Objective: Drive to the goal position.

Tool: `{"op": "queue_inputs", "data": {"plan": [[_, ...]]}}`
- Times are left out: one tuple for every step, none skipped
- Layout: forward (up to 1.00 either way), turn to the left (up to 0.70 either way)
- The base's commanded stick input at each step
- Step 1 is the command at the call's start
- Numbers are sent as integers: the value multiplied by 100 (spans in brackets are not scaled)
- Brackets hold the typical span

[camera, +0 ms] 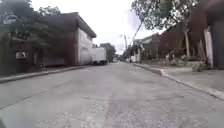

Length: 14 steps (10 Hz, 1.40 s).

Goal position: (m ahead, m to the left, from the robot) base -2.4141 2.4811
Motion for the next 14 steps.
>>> {"op": "queue_inputs", "data": {"plan": [[100,6],[100,6],[100,6],[100,6],[100,6],[100,6],[100,6],[100,6],[100,6],[100,6],[100,30],[100,46],[100,46],[100,46]]}}
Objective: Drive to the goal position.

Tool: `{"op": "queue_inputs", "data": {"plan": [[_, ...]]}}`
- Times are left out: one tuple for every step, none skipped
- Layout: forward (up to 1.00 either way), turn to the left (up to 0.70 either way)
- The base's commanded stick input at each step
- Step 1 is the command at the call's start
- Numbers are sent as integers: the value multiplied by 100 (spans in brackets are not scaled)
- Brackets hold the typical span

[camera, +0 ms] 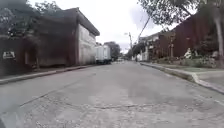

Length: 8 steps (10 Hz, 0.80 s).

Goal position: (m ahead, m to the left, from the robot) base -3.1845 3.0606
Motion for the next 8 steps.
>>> {"op": "queue_inputs", "data": {"plan": [[100,46],[100,40],[100,16],[100,6],[100,6],[100,-7],[100,-34],[100,-34]]}}
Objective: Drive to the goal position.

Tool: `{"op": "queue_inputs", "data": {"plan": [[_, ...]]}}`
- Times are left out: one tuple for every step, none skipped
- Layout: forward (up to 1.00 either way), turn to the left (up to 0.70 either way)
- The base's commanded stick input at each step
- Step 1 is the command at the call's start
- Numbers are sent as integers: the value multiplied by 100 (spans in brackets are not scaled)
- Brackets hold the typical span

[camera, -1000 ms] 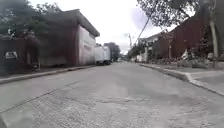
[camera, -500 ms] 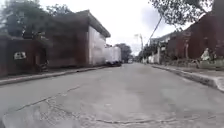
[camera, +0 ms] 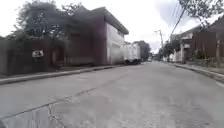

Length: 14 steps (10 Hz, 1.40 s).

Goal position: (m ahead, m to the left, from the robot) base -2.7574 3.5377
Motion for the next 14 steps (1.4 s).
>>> {"op": "queue_inputs", "data": {"plan": [[100,-34],[100,-34],[100,-34],[100,46],[100,46],[100,46],[100,46],[100,46],[100,46],[100,46],[100,46],[100,46],[100,46],[100,46]]}}
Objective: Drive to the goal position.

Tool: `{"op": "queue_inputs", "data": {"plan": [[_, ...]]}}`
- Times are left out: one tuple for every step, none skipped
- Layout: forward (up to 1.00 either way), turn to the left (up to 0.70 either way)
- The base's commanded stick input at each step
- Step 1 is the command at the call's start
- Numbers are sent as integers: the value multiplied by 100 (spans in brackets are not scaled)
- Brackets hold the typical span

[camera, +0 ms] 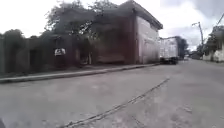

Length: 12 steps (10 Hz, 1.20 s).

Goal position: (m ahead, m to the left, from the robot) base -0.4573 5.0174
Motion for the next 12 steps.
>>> {"op": "queue_inputs", "data": {"plan": [[100,46],[100,46],[100,46],[100,46],[100,46],[100,46],[100,46],[100,46],[100,46],[100,46],[100,46],[100,46]]}}
